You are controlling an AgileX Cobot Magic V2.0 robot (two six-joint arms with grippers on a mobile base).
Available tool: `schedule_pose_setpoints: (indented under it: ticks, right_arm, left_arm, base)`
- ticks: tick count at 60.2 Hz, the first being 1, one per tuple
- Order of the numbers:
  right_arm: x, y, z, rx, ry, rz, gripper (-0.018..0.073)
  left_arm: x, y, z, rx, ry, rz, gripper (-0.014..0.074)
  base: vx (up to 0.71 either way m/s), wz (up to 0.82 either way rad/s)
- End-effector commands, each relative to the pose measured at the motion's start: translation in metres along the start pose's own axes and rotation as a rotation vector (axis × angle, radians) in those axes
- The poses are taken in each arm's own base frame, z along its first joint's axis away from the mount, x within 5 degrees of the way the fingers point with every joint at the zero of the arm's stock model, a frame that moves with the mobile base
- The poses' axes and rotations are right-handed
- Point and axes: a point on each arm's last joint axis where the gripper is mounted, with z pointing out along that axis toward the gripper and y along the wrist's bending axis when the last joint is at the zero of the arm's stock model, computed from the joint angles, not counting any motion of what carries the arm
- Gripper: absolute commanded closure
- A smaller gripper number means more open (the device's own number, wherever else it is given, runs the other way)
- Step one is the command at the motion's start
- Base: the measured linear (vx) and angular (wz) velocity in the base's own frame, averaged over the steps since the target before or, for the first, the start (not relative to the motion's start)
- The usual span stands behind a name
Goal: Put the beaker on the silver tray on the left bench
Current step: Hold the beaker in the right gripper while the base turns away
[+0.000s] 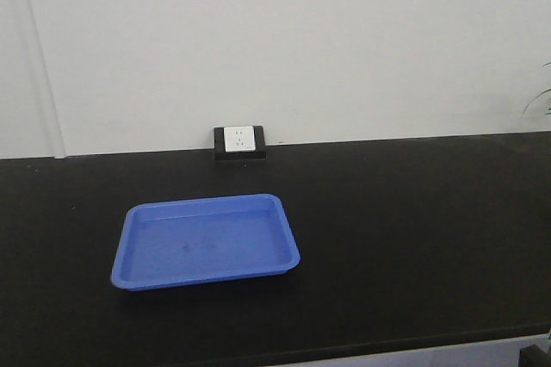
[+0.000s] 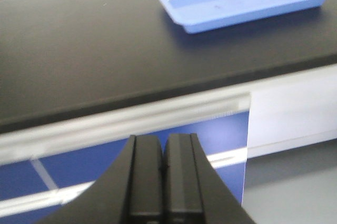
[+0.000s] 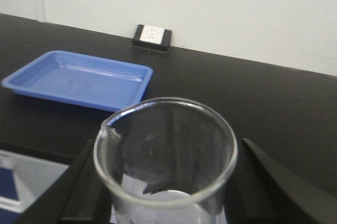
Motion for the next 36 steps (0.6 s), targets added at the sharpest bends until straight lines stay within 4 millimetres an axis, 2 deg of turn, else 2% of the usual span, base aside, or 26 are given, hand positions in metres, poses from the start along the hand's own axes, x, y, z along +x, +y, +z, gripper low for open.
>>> schedule_pose_setpoints:
  ticks: [1, 36]
  right_arm:
    - [-0.0137, 0.0012, -0.0022, -0.024, -0.066, -0.025, 0.0571]
    - [-0.0137, 0.0012, -0.0022, -0.024, -0.066, -0.025, 0.0571]
  left_arm:
    - [-0.0009, -0.0008, 0.0016, 0.007, -0.063, -0.002, 0.0595]
    - [-0.0009, -0.0008, 0.0016, 0.007, -0.063, -0.002, 0.0595]
  base:
    - [-0.37, 0.23]
    - [-0.38, 0.27]
